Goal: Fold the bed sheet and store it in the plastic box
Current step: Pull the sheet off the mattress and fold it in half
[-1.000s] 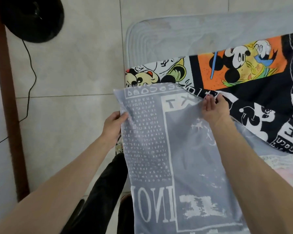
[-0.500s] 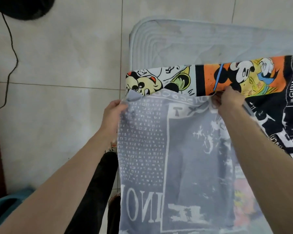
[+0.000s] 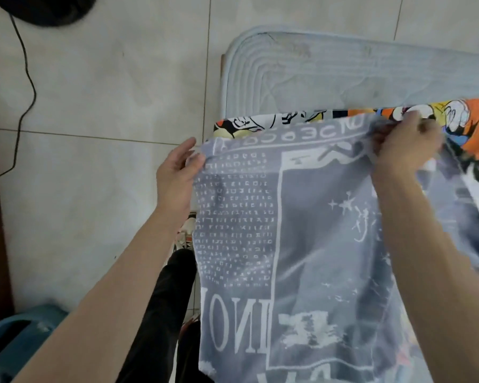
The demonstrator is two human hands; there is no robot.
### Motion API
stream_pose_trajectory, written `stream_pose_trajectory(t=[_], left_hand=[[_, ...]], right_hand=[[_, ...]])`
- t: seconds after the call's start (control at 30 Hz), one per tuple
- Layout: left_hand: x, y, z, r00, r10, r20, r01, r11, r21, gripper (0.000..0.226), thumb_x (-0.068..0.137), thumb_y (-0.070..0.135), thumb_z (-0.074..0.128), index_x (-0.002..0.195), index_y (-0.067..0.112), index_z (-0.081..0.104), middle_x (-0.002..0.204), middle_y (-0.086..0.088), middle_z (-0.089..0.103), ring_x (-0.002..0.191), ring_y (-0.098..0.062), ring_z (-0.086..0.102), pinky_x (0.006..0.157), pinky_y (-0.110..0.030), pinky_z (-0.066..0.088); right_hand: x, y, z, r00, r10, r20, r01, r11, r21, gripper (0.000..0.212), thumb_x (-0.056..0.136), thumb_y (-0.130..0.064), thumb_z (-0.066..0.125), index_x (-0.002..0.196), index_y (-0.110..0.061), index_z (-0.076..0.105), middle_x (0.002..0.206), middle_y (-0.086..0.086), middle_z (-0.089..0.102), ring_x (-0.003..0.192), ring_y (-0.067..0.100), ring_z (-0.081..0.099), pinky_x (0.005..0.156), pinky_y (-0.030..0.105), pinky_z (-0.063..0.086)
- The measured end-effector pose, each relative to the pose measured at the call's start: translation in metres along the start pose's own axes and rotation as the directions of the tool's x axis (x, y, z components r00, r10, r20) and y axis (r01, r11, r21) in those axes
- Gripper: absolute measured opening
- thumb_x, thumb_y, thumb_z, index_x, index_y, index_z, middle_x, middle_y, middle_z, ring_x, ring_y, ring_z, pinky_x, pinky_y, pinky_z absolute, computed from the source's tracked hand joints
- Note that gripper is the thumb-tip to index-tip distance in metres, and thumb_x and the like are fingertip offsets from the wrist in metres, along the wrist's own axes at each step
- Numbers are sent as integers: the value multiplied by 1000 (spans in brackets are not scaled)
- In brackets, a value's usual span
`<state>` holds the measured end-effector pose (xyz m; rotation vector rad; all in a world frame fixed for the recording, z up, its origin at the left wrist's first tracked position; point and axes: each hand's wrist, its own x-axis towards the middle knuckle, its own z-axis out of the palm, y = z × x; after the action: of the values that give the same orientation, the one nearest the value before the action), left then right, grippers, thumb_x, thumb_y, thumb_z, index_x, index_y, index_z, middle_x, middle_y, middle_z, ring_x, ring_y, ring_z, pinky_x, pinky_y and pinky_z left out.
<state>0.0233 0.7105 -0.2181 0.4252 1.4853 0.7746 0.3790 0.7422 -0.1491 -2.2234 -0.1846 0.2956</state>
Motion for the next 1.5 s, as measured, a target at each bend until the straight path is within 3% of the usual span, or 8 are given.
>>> stream_pose_trajectory(t=[0.13, 0.43, 0.7, 0.8, 0.97, 1.1, 1.2, 1.5], left_hand=[[33, -2, 10, 996, -22, -92, 40, 979, 200, 20, 97, 23, 69, 112, 13, 74, 105, 2, 75, 91, -10, 67, 90, -37, 60], [61, 6, 11, 969, -237, 72, 238, 971, -2, 20, 99, 28, 65, 116, 17, 66, 90, 9, 76, 80, -10, 71, 73, -32, 54], [63, 3, 22, 874, -427, 232, 458, 883, -100, 43, 104, 30, 58, 140, 6, 59, 126, -10, 72, 108, -26, 69, 91, -40, 56], [70, 13, 17, 864, -406, 297, 461, 875, -146, 43, 103, 34, 59, 137, 8, 63, 130, -12, 71, 112, -27, 70, 89, -39, 60], [75, 26, 6, 829, -386, 404, 436, 900, -34, 33, 95, 36, 69, 123, 18, 74, 121, -5, 75, 104, -20, 74, 80, -34, 60], [75, 29, -1, 833, -341, 437, 402, 914, -52, 40, 95, 35, 69, 129, 13, 71, 127, -9, 72, 107, -22, 73, 79, -32, 61], [72, 30, -2, 813, -305, 496, 356, 934, -10, 47, 92, 34, 73, 133, 11, 68, 131, -12, 70, 113, -26, 71, 85, -34, 59], [80, 33, -8, 870, -274, 410, 164, 945, 283, 30, 79, 36, 85, 105, 21, 81, 110, 0, 79, 98, -15, 76, 77, -24, 58]], right_hand=[[2, 18, 25, 930, 325, 175, -306, 944, -124, 28, 96, -21, 52, 69, -14, 51, 54, 1, 62, 39, 16, 56, 37, 20, 41], [11, 10, 32, 986, 167, -9, -165, 983, 75, 31, 101, -26, 43, 71, -21, 40, 67, -5, 47, 51, 8, 47, 39, 14, 38], [9, 26, 46, 925, 326, 194, -318, 945, -71, 42, 95, -30, 56, 131, -9, 50, 115, 17, 66, 91, 27, 66, 83, 38, 59], [11, 25, 44, 915, 364, 172, -388, 912, 132, 29, 98, -35, 52, 107, -8, 55, 67, 9, 65, 49, 21, 53, 48, 26, 45], [-30, 22, 42, 972, -10, 233, 15, 1000, -20, 48, 88, -30, 54, 133, -20, 42, 79, 2, 68, 57, 17, 60, 56, 33, 51], [-72, 25, 47, 587, -480, 652, 738, 648, -188, 43, 89, -31, 58, 131, -22, 55, 115, 2, 61, 93, 15, 61, 80, 33, 50], [-95, 22, 67, 241, -433, 869, 943, 317, -103, 47, 84, -41, 64, 127, -21, 62, 123, 6, 58, 117, 32, 49, 95, 44, 39], [-121, -9, 115, 183, -167, 969, 924, 367, -111, 31, 82, -48, 72, 108, -32, 68, 110, 0, 53, 111, 24, 43, 90, 36, 25]])
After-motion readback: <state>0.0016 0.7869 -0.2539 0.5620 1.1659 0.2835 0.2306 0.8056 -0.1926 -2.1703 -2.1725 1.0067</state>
